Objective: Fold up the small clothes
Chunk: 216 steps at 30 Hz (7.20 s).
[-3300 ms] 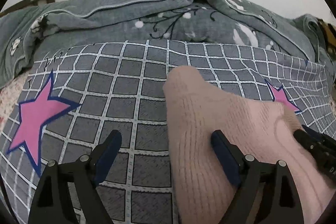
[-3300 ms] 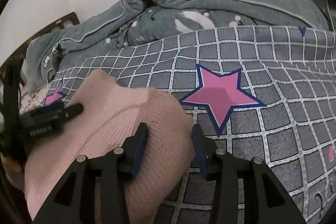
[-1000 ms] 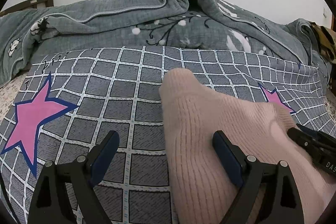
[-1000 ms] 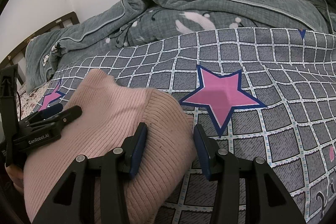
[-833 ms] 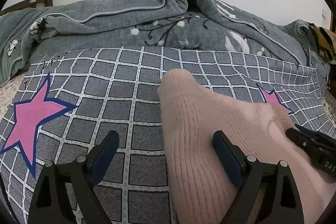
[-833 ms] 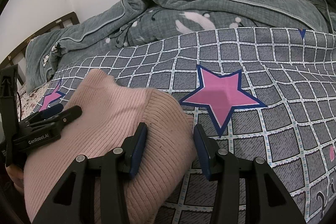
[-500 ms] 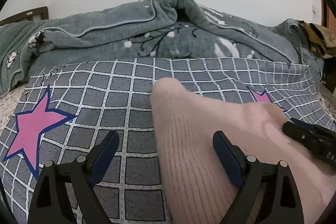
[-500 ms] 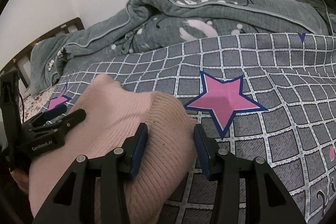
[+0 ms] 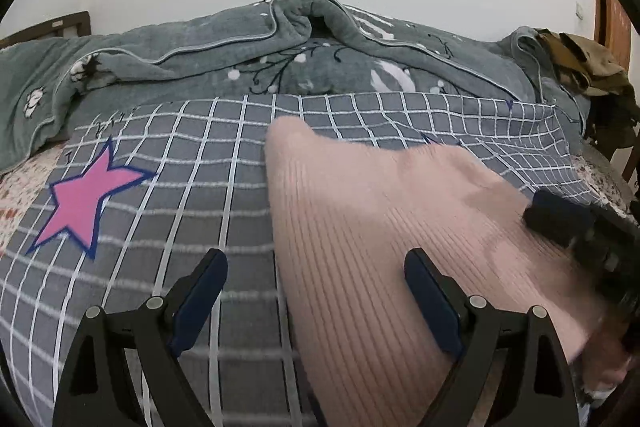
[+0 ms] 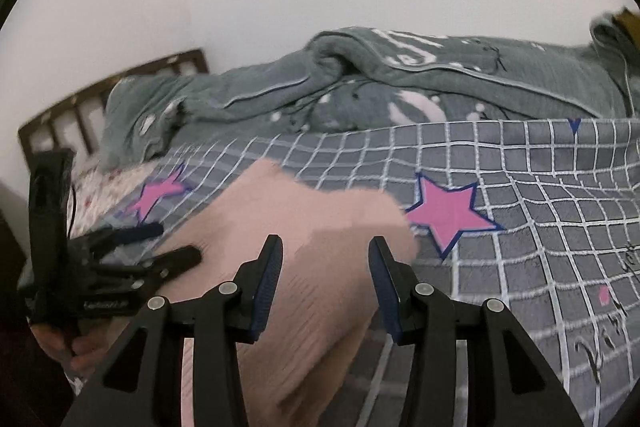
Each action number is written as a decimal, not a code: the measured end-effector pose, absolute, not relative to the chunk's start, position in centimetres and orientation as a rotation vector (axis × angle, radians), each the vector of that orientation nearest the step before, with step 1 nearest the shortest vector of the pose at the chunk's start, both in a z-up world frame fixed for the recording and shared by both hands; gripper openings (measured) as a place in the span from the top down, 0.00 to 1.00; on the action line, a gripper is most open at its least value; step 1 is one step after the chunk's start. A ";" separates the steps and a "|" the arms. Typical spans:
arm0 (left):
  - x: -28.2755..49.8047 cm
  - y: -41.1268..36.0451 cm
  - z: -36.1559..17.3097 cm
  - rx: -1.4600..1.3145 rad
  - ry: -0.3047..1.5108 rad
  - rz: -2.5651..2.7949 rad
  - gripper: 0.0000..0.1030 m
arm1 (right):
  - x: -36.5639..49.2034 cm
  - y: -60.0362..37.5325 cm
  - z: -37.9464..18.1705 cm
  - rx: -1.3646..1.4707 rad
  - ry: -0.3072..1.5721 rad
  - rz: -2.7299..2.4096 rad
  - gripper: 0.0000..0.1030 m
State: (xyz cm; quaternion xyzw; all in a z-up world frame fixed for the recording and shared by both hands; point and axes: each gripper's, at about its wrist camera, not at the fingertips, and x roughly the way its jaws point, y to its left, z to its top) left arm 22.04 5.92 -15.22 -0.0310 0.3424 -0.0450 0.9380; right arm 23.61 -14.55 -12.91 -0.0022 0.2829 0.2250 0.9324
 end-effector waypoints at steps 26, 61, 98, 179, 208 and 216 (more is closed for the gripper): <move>20.4 5.6 -15.4 -0.067 0.740 -0.071 0.10 | 22.5 -15.7 -16.3 0.057 0.651 0.384 0.55; 16.2 6.4 -14.3 -0.008 0.718 -0.051 0.10 | 20.5 -17.0 -16.1 0.149 0.669 0.372 0.54; 19.6 6.8 -14.2 -0.167 0.764 -0.072 0.10 | 21.8 -15.6 -14.3 -0.004 0.614 0.297 0.70; 20.0 6.1 -13.2 -0.154 0.801 -0.075 0.13 | 23.5 -16.5 -15.1 0.127 0.720 0.336 0.88; 2.5 3.5 -2.3 -0.088 0.681 0.101 0.05 | 3.2 -20.3 -3.2 0.033 0.688 0.167 0.11; -0.6 2.8 -0.7 -0.084 0.653 0.089 0.04 | 0.2 -21.8 -1.7 0.034 0.658 0.176 0.07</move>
